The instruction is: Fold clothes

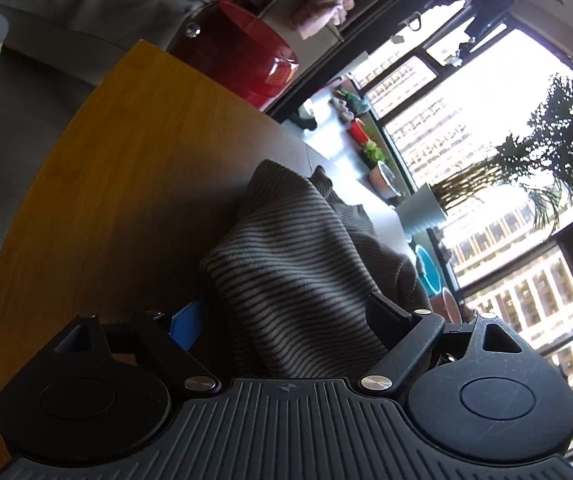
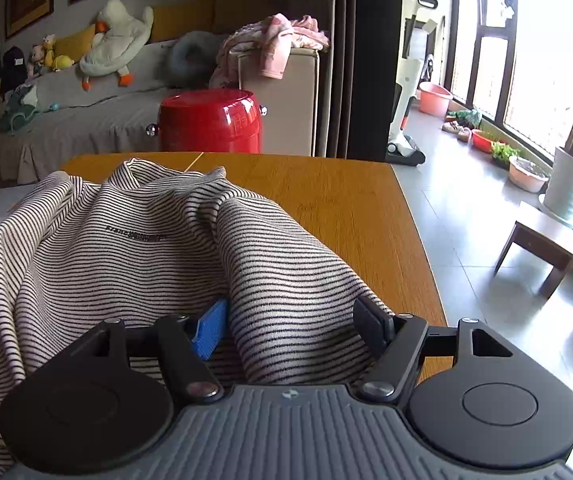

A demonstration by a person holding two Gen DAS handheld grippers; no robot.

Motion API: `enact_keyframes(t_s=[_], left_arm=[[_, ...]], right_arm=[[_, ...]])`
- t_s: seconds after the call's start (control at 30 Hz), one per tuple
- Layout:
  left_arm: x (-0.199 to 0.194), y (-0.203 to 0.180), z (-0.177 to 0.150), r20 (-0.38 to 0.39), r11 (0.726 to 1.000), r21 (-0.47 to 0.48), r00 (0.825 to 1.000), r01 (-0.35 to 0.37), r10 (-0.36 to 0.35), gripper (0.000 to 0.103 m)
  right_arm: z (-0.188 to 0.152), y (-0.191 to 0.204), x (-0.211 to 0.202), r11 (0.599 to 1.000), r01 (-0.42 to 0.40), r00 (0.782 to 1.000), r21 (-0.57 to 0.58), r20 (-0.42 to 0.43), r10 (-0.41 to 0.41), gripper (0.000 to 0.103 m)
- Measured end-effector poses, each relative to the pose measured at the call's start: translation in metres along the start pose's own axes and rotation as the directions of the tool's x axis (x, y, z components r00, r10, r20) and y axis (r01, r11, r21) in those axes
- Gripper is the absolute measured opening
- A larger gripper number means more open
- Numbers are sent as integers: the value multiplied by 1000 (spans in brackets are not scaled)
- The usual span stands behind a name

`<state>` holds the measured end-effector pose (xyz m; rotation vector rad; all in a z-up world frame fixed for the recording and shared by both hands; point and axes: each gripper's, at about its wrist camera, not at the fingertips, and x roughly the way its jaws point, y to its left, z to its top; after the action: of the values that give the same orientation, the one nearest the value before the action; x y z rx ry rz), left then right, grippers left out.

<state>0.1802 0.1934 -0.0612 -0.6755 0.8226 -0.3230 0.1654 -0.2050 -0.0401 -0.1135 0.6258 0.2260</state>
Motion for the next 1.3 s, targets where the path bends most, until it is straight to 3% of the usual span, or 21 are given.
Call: enact_keyframes(t_s=[0.1, 0.2, 0.23, 0.27, 0.37, 0.4, 0.5, 0.57, 0.6, 0.67, 0.77, 0.97, 1.1, 1.17, 1.23, 1.3], left_arm=[[-8, -19, -7, 6, 998, 62, 999, 33, -33, 85], [-18, -44, -17, 25, 988, 141, 997, 65, -69, 87], [-20, -53, -22, 26, 983, 168, 996, 75, -81, 88], [-17, -60, -28, 11, 978, 182, 995, 99, -102, 89], [-9, -79, -45, -36, 961, 219, 985, 170, -166, 90], [-5, -84, -49, -43, 955, 235, 983, 183, -178, 90], [7, -97, -52, -40, 935, 302, 982, 185, -182, 92], [18, -100, -51, -38, 931, 328, 986, 163, -160, 94], [24, -99, -50, -43, 933, 328, 989, 151, -145, 94], [35, -95, -49, -53, 939, 323, 993, 121, -110, 94], [39, -91, -47, -37, 941, 328, 996, 86, -78, 93], [32, -127, -50, 0, 885, 432, 981, 173, -192, 95], [56, -123, -65, -10, 881, 470, 999, 49, -50, 95], [55, -114, -78, -24, 864, 503, 1000, 15, -4, 95], [48, -108, -92, 4, 815, 577, 998, -52, 60, 95], [41, -102, -103, 34, 769, 629, 992, -113, 118, 95]], right_arm=[[15, 9, 5, 996, 8, 1000, -84, 31, -6, 69], [26, 16, 33, 993, -34, 999, -115, -28, 31, 69], [27, 18, 46, 991, -46, 997, -122, -62, 38, 65], [29, 20, 56, 990, -44, 996, -136, -78, 33, 53], [50, 9, 55, 993, -54, 998, -108, -24, 51, 17], [60, -1, 51, 996, -53, 999, -72, 0, 53, 17], [74, -29, 57, 999, 38, 999, -7, 0, -38, 17], [64, -38, 72, 989, 146, 988, -16, -43, -147, 18], [57, -43, 78, 988, 156, 985, -7, -69, -156, 21], [44, -50, 81, 992, 126, 988, 14, -88, -124, 33], [36, -47, 70, 998, 64, 996, 11, -63, -63, 35], [22, -2, 52, 994, -30, 999, -108, -32, 27, 35], [9, 26, 23, 981, -144, 989, -130, -47, 139, 38], [3, 26, 7, 975, -176, 984, -136, -63, 169, 42], [-2, 21, -5, 974, -141, 989, -175, -63, 131, 50], [-7, 12, -10, 975, -51, 998, -216, -45, 42, 63]])
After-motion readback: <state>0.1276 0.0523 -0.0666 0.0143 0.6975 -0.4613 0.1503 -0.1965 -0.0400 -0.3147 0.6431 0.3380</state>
